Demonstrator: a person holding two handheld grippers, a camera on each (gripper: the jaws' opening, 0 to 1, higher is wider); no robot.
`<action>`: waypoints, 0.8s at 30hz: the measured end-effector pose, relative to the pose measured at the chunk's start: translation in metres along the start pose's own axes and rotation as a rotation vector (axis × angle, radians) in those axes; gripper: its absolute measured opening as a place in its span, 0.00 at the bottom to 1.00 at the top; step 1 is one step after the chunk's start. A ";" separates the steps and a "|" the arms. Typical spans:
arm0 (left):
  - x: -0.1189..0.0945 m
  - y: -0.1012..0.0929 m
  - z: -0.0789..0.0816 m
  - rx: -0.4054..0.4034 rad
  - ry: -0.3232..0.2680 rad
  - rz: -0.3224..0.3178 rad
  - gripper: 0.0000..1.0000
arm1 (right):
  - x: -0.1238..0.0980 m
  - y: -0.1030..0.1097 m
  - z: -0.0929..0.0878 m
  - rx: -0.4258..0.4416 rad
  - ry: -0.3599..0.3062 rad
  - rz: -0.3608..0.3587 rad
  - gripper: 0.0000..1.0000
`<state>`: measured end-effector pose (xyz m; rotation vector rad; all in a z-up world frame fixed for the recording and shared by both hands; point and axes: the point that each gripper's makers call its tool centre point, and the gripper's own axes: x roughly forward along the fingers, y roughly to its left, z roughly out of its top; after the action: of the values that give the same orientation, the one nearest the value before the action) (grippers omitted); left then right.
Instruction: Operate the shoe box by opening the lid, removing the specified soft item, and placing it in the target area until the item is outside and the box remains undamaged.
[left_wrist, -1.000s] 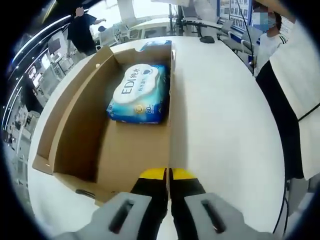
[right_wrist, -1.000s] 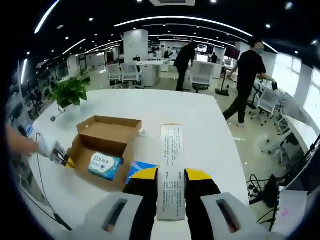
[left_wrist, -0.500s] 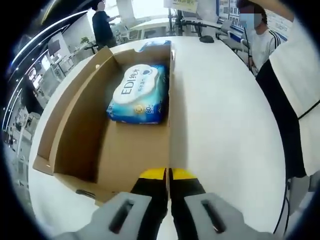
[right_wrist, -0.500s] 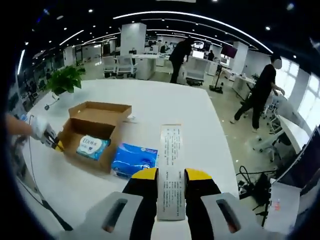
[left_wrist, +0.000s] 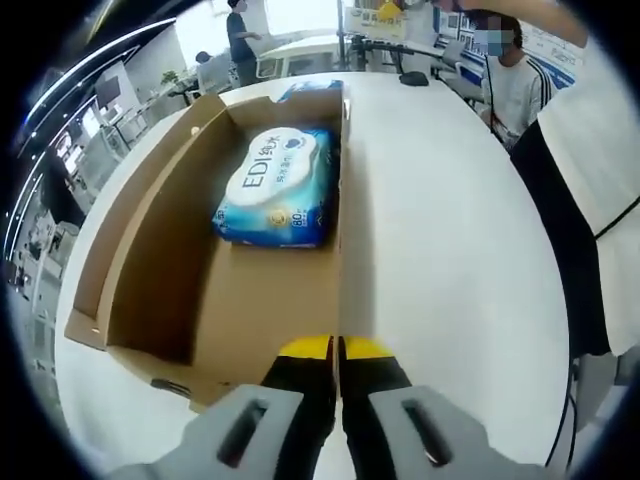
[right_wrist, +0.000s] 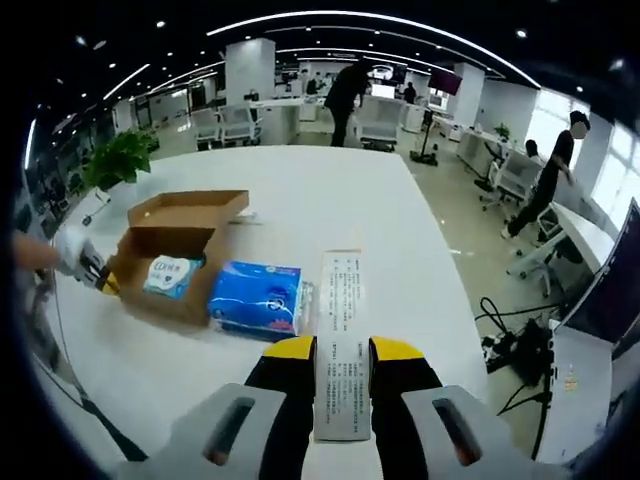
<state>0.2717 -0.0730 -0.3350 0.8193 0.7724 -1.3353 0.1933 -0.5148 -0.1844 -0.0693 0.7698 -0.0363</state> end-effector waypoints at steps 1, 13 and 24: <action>0.000 0.000 0.000 -0.002 0.001 0.000 0.00 | 0.003 -0.001 -0.004 0.007 0.005 -0.002 0.17; 0.000 0.000 0.000 -0.013 0.008 -0.001 0.00 | 0.014 0.002 -0.025 0.014 0.053 0.008 0.17; 0.000 0.000 0.000 -0.015 0.010 0.003 0.00 | 0.035 -0.002 -0.048 0.010 0.070 -0.019 0.17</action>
<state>0.2717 -0.0727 -0.3347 0.8154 0.7884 -1.3217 0.1844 -0.5216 -0.2429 -0.0664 0.8393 -0.0604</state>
